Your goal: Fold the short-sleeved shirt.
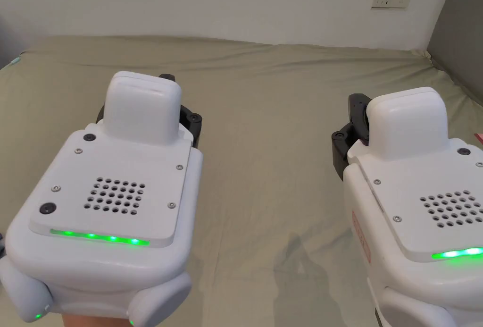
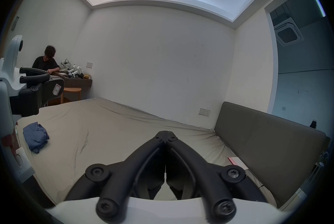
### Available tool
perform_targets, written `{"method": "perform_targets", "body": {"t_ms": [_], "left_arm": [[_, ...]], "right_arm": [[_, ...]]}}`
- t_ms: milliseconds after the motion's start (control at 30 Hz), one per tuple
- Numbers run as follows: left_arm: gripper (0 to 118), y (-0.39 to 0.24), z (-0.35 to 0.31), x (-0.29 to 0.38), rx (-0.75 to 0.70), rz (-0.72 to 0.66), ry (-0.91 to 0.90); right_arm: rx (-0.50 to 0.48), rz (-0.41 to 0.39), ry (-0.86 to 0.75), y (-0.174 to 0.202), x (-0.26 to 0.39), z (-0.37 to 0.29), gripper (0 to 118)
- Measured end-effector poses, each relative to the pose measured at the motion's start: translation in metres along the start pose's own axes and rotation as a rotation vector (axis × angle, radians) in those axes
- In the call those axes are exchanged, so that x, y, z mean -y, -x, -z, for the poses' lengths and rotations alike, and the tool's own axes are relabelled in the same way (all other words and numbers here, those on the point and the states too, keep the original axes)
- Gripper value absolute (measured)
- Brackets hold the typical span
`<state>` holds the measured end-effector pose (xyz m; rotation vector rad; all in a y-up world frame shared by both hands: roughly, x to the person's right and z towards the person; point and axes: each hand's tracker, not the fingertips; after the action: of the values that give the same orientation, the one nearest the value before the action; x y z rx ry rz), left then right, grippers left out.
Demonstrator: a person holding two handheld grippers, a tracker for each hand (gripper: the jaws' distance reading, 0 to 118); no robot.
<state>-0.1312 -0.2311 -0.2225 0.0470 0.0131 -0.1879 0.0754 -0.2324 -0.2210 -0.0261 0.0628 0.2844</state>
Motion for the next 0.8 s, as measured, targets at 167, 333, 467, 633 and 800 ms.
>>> {"method": "perform_targets", "body": {"t_ms": [167, 333, 467, 633, 800], "left_arm": [[0, 0.003, 0.000, 0.000, -0.004, -0.027, -0.005], [0, 0.007, 0.004, 0.003, 0.008, -0.042, 0.010], [31, 0.010, 0.006, 0.004, 0.002, -0.064, 0.013], [110, 0.014, 0.009, 0.004, 0.014, -0.073, 0.035], [118, 0.014, 0.007, 0.005, -0.003, -0.067, 0.029]], "right_arm": [[0.000, 0.025, 0.001, -0.002, 0.001, 0.002, 2], [-0.009, 0.052, 0.014, -0.004, 0.002, 0.005, 3], [-0.012, 0.065, 0.024, -0.006, 0.004, 0.009, 77], [-0.015, 0.073, 0.019, -0.012, 0.005, 0.009, 111], [0.008, 0.069, 0.050, -0.012, 0.003, 0.013, 111]]}}
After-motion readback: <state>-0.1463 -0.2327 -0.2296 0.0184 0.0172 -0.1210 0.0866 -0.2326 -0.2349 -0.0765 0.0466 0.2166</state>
